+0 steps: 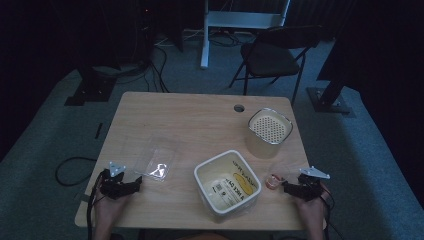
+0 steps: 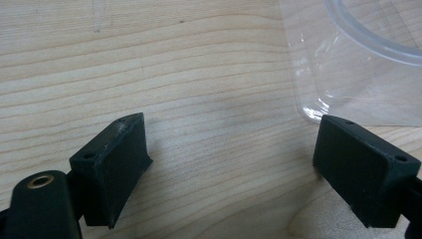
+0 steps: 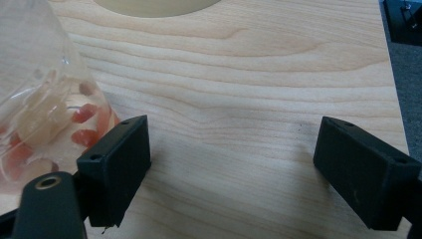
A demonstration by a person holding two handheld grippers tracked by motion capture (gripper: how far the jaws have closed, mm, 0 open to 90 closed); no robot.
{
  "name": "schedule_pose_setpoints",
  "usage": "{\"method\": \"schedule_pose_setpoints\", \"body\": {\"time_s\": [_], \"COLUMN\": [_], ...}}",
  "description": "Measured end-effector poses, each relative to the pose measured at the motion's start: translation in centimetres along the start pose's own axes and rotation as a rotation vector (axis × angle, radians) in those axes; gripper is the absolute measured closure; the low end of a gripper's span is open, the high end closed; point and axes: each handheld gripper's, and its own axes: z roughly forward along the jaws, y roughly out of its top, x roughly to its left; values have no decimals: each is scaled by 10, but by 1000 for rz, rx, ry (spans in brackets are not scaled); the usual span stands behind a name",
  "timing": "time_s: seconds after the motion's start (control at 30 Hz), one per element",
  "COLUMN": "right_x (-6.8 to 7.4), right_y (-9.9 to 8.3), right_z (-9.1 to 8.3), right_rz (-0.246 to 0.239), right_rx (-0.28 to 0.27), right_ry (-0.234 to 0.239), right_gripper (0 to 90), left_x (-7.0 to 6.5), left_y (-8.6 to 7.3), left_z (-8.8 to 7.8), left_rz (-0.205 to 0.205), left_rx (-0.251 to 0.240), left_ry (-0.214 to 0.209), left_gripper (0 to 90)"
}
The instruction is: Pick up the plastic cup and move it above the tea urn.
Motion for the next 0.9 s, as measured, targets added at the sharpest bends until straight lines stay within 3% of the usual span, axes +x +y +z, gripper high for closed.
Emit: {"method": "schedule_pose_setpoints", "body": {"time_s": [0.23,0.27,0.33,0.4,0.57,0.63,0.73,0.77,0.9], "right_x": [0,0,0,0,0,0,0,0,0], "right_y": [0,0,0,0,0,0,0,0,0], "right_z": [0,0,0,0,0,0,0,0,0], "right_rz": [-1,0,0,-1,-1,-1,-1,-1,-1], "right_rx": [0,0,0,1,1,1,1,1,0], "right_ry": [0,0,0,-1,-1,-1,-1,-1,-1], "right_gripper": [147,146,146,146,146,146,146,146,146], "left_x": [2,2,3,6,12,13,14,20,26], "left_y": [0,0,0,-1,-1,0,1,4,9], "left_z": [-1,-3,-3,-7,-11,-16,-20,-30,-43], "left_rz": [0,4,3,-6,-59,-71,-87,-124,-173], "left_rx": [2,0,-6,-13,-18,-37,-53,-83,-136], "left_ry": [-5,-9,-11,-11,-85,-66,-77,-88,-109], "left_gripper": [164,253,277,386,516,536,548,559,587]}}
